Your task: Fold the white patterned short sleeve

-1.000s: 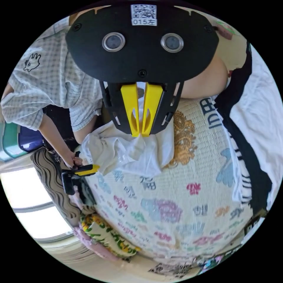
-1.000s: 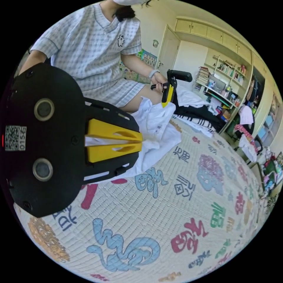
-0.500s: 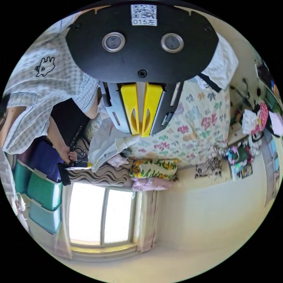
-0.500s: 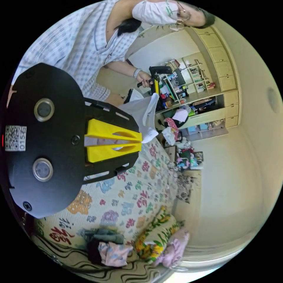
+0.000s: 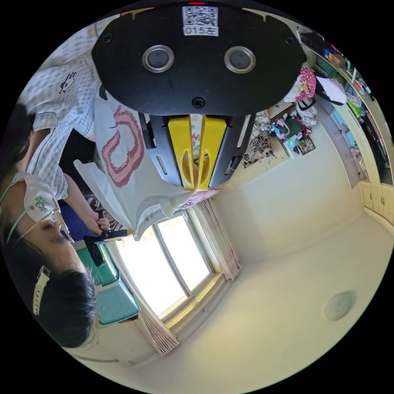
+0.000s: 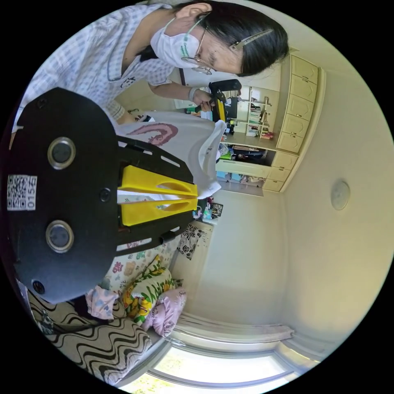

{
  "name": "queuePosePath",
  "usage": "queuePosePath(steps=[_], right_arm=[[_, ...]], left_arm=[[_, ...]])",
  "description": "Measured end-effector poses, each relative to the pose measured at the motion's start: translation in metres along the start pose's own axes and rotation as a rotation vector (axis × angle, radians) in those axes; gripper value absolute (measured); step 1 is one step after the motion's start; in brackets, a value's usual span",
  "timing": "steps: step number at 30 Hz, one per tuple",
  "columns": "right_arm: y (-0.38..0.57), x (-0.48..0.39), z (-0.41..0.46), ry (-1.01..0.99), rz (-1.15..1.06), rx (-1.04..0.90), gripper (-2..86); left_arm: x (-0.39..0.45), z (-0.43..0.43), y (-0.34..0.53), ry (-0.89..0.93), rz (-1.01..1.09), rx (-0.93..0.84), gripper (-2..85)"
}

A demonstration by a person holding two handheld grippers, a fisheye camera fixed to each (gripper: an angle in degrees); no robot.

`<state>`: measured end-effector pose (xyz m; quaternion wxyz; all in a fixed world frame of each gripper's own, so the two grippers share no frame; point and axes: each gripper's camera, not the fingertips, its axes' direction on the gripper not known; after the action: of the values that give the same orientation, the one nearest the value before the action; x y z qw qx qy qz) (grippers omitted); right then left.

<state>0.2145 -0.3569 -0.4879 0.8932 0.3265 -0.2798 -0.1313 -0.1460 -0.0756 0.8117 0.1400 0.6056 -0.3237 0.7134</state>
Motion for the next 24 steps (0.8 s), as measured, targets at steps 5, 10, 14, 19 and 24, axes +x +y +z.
queuePosePath(steps=[5,10,14,19,24], right_arm=[[-0.025,0.039,0.036,0.017,0.016,-0.022,-0.3],[-0.032,0.119,0.124,0.025,0.115,-0.133,-0.2],[-0.025,0.219,0.264,0.093,0.222,-0.325,0.1],[0.048,0.337,0.431,-0.072,0.596,-0.607,0.6],[0.158,0.349,0.418,-0.248,0.577,-0.693,3.6]], left_arm=[[-0.025,0.047,0.001,-0.028,0.006,-0.039,-0.7],[-0.091,0.156,0.030,0.037,-0.078,-0.177,-0.6],[-0.171,0.324,0.087,0.016,-0.180,-0.432,-0.1],[-0.258,0.498,0.222,-0.036,-0.457,-0.719,0.6],[-0.286,0.476,0.369,0.200,-0.658,-0.764,1.7]])
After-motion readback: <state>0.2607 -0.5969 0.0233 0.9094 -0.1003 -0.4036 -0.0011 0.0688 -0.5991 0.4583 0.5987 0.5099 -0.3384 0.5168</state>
